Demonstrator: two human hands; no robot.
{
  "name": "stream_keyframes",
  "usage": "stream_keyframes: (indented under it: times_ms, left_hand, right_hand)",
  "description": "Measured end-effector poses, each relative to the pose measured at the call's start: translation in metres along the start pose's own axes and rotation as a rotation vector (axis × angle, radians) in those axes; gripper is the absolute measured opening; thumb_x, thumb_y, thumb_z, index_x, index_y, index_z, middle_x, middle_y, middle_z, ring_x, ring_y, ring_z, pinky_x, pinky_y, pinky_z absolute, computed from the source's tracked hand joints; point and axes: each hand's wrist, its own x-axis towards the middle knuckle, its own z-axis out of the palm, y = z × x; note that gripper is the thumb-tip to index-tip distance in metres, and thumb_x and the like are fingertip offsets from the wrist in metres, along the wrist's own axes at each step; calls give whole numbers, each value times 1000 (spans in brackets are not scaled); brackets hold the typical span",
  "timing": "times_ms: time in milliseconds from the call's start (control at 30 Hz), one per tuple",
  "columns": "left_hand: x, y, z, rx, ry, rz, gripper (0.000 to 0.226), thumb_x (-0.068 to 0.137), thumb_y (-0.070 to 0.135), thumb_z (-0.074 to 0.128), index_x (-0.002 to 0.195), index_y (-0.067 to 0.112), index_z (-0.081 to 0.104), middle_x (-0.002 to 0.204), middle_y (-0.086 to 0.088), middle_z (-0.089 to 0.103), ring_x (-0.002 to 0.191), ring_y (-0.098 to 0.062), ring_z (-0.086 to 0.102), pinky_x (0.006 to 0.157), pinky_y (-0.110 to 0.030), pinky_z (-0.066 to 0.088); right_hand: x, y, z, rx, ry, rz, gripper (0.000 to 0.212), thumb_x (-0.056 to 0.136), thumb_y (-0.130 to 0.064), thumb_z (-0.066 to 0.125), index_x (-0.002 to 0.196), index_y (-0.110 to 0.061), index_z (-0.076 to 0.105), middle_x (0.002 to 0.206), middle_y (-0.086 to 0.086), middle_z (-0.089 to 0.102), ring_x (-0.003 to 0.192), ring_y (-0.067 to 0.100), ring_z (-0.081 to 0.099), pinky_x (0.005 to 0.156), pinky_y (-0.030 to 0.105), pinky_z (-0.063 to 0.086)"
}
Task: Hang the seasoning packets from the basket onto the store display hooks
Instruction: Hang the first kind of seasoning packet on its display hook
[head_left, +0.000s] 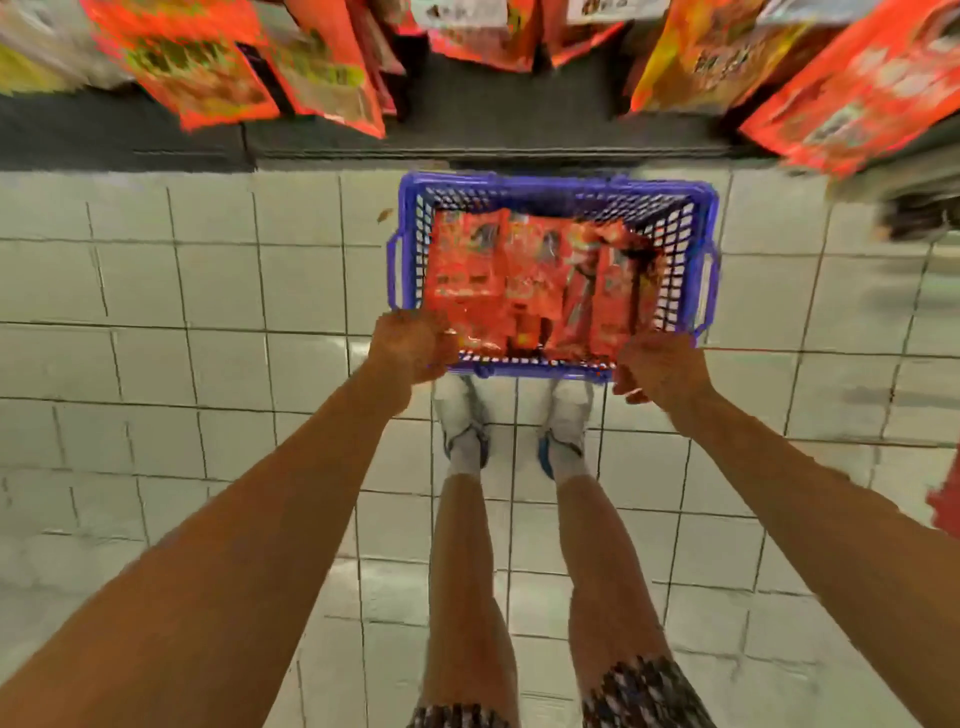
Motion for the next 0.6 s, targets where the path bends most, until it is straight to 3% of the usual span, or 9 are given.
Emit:
stream_keyframes:
  times_ms: [67,133,200,233,300,367,433,467,600]
  left_hand:
    - [45,-18,6,111,0,22,6,99,14,58,100,11,62,97,-7,67,72,-15,66,61,-22,58]
    - [86,-34,11,220,12,53,19,99,16,57,109,2,65,102,-9,71,80,-20,71,67,-28,62]
    - [123,-47,14,394,102,133,27,97,17,57,116,1,68,113,-16,71,100,-32,70,87,-41,61]
    - [140,-51,15,538,161,208,26,96,17,58,117,6,69,116,-16,70,107,-35,67,92,-43,58]
    - [169,-59,17,951,272,403,35,92,20,59,126,14,64,128,-16,59,118,-39,56,96,-47,52]
    - [202,-65,17,1314,365,636,57,86,25,67,139,14,51,144,-20,43,132,-43,40,104,-53,43]
    - [233,-69,16,1526,397,779,79,82,32,74,150,14,37,156,-25,28,145,-47,25,115,-56,31]
    - [246,-72,17,1589,397,823,87,82,36,76,153,13,31,160,-25,22,148,-49,19,118,-58,25]
    - [274,-87,24,1580,425,949,88,88,40,72,157,17,22,164,-22,16,148,-57,7,119,-63,10]
  right_hand:
    - [37,18,22,-260,10,-101,24,93,-10,57,71,-11,67,71,10,67,71,27,63,67,31,47]
    - [72,29,48,-486,37,-211,27,91,-18,60,65,-14,63,64,2,60,68,25,57,57,28,32]
    - [102,30,71,-576,9,-250,19,89,-27,57,72,-20,57,65,-4,55,65,23,58,54,25,37]
    - [119,31,82,-633,7,-278,8,89,-27,57,87,-19,60,76,1,61,74,27,63,59,28,46]
    - [153,36,98,-770,49,-342,47,87,-22,63,131,-11,51,121,18,61,113,40,60,83,46,57]
    - [182,43,111,-958,83,-435,82,86,-25,69,153,-6,25,158,26,29,146,45,29,106,57,43]
    - [206,49,120,-1125,73,-496,98,87,-28,70,158,-11,4,167,22,-1,154,42,2,116,60,28]
    - [216,54,124,-1169,72,-509,100,88,-27,69,159,-14,-1,168,21,-7,155,42,-2,117,60,24]
    - [237,60,130,-1145,132,-568,97,87,-16,72,159,-21,7,167,23,2,153,47,9,114,64,29]
